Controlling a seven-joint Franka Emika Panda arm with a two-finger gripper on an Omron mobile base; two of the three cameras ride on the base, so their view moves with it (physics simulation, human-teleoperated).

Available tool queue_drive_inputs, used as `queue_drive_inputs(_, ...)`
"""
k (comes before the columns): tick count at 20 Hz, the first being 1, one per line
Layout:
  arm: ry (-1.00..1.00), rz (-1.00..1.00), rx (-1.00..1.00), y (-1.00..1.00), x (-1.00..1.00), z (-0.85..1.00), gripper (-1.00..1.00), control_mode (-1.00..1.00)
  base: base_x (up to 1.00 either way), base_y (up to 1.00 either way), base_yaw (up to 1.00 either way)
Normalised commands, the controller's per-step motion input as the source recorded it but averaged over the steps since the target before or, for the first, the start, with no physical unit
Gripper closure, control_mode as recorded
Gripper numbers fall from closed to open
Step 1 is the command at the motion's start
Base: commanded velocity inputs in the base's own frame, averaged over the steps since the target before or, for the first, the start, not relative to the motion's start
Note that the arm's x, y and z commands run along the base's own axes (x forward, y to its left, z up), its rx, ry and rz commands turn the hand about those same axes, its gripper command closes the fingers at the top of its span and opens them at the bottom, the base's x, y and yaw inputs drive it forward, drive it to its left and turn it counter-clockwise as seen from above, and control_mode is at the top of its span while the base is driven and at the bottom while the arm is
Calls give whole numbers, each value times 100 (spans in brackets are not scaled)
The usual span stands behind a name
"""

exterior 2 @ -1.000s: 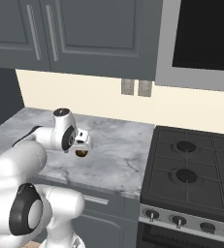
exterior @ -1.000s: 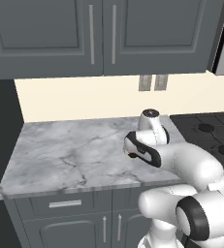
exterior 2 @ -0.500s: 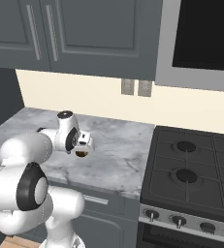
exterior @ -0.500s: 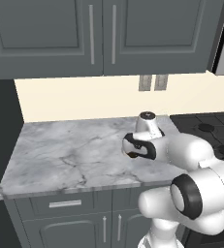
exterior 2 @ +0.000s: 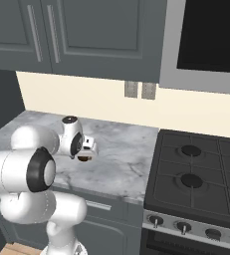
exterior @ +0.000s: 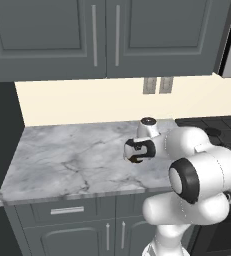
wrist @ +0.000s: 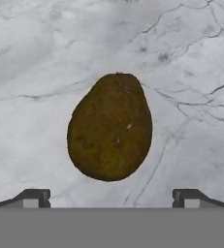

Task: Place the liquor on the top shelf of the fridge to keep it out of children's reach, and place the avocado and kiwi on lower shelves for easy access.

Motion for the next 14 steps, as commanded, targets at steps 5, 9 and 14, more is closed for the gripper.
queue_drive_inputs(5, 2, 0, 0, 3, 24, -15, -100, -100, 0, 0, 0)
queue_drive_inputs(9, 2, 0, 0, 0, 23, -14, -100, -100, 0, 0, 0)
queue_drive_inputs(14, 3, 0, 0, 0, 21, -16, -100, -100, 0, 0, 0)
